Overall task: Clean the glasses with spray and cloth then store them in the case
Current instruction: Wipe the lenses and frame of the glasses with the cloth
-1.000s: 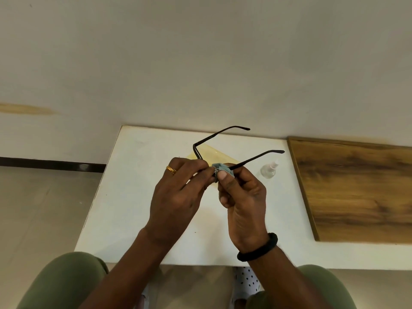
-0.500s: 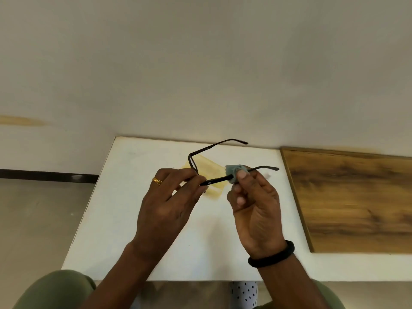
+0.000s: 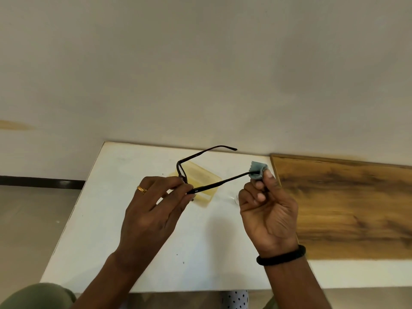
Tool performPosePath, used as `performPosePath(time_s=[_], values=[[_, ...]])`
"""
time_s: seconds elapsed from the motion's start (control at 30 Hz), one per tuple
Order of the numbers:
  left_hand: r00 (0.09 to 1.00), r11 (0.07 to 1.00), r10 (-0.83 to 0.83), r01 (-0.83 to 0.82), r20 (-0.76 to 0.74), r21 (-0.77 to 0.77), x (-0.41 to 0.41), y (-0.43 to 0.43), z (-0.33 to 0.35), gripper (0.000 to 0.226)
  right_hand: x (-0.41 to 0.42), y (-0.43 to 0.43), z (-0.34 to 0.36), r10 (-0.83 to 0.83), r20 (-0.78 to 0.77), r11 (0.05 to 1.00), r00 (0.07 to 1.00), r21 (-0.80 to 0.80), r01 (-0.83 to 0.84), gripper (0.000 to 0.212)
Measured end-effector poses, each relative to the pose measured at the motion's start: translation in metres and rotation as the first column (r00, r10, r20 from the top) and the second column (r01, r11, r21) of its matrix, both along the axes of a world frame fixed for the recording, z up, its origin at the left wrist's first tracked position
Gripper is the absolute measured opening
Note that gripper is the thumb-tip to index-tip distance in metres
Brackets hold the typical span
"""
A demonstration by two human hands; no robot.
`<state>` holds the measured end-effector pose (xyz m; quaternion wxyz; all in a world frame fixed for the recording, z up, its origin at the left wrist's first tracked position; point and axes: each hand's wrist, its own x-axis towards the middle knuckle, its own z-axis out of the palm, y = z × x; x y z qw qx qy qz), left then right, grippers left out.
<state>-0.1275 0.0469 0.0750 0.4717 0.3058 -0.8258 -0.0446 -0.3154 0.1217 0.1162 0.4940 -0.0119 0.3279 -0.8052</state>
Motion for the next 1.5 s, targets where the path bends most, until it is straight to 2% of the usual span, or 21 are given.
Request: performPosePath(time_s=[0.13,0.2,0.33,0.4,0.57,0.7,0.8,0.93,1.0,1.07,1.1,1.17,1.23,1.27,1.3,1.37,1.5], values=[[0.998,0.999,0.043,-0.043,-0.037,0.021,0.004,-0.003,0.001,0.015,-0.007,0.0,-0.006,-0.038,0.075,0.999,0.996,-0.023,0.04,0.01],[0.996,0.997,0.079,-0.077,-0.051,0.027,0.006,-0.006,0.001,0.016,-0.006,0.001,-0.013,-0.005,0.049,1.0,0.999,0.0,0.005,0.012],[0.994,0.995,0.094,-0.092,-0.064,0.033,0.006,-0.007,0.0,0.017,0.021,0.001,-0.024,0.196,-0.233,0.981,0.953,0.06,-0.187,0.035],[0.996,0.997,0.075,-0.074,-0.048,0.023,0.004,-0.005,-0.002,0.018,0.039,-0.001,-0.024,0.252,-0.377,0.968,0.891,0.1,-0.231,0.027],[0.999,0.999,0.04,-0.04,0.009,-0.017,-0.001,0.002,-0.008,0.021,0.066,-0.004,-0.027,0.242,-0.61,0.97,0.755,0.178,-0.168,0.026],[0.999,1.0,0.002,-0.001,0.036,-0.022,-0.004,0.007,-0.013,0.019,0.071,-0.002,-0.031,0.162,-0.644,0.981,0.748,0.188,-0.05,0.02],[0.999,0.999,-0.016,0.017,0.044,-0.033,-0.005,0.007,-0.014,0.021,0.069,-0.001,-0.033,0.139,-0.645,0.982,0.751,0.185,-0.022,0.018],[0.999,1.0,0.001,-0.001,0.038,0.007,0.0,-0.002,-0.013,0.029,0.06,-0.002,-0.028,0.204,-0.64,0.976,0.74,0.192,-0.103,0.02],[0.999,0.986,0.02,-0.015,-0.032,0.167,0.003,-0.006,-0.011,0.028,0.05,-0.002,-0.026,0.285,-0.623,0.958,0.729,0.201,-0.203,0.02],[0.979,0.905,0.099,-0.013,-0.181,0.426,0.006,-0.012,-0.006,0.02,0.04,0.0,-0.024,0.374,-0.609,0.927,0.699,0.211,-0.311,0.017],[0.956,0.827,0.163,0.003,-0.245,0.563,0.008,-0.015,-0.004,0.017,0.037,0.001,-0.023,0.411,-0.607,0.909,0.68,0.216,-0.356,0.015],[0.895,0.568,0.285,0.13,-0.342,0.812,0.012,-0.024,-0.005,0.017,0.031,0.003,-0.021,0.465,-0.611,0.877,0.64,0.219,-0.427,0.013],[0.841,0.279,0.354,0.323,-0.409,0.904,0.018,-0.033,-0.007,0.029,0.027,0.005,-0.02,0.504,-0.627,0.847,0.594,0.225,-0.481,0.011],[0.838,0.198,0.354,0.367,-0.415,0.909,0.021,-0.036,-0.009,0.035,0.026,0.005,-0.02,0.52,-0.64,0.833,0.566,0.231,-0.503,0.01],[0.846,0.15,0.335,0.386,-0.414,0.91,0.023,-0.037,-0.01,0.038,0.025,0.004,-0.02,0.531,-0.654,0.821,0.539,0.238,-0.519,0.01],[0.857,0.12,0.294,0.405,-0.422,0.906,0.026,-0.039,-0.011,0.03,0.025,0.003,-0.021,0.538,-0.676,0.809,0.504,0.244,-0.535,0.011],[0.833,0.079,0.309,0.459,-0.459,0.885,0.031,-0.043,-0.016,0.021,0.023,0.003,-0.023,0.519,-0.658,0.83,0.545,0.239,-0.503,0.013]])
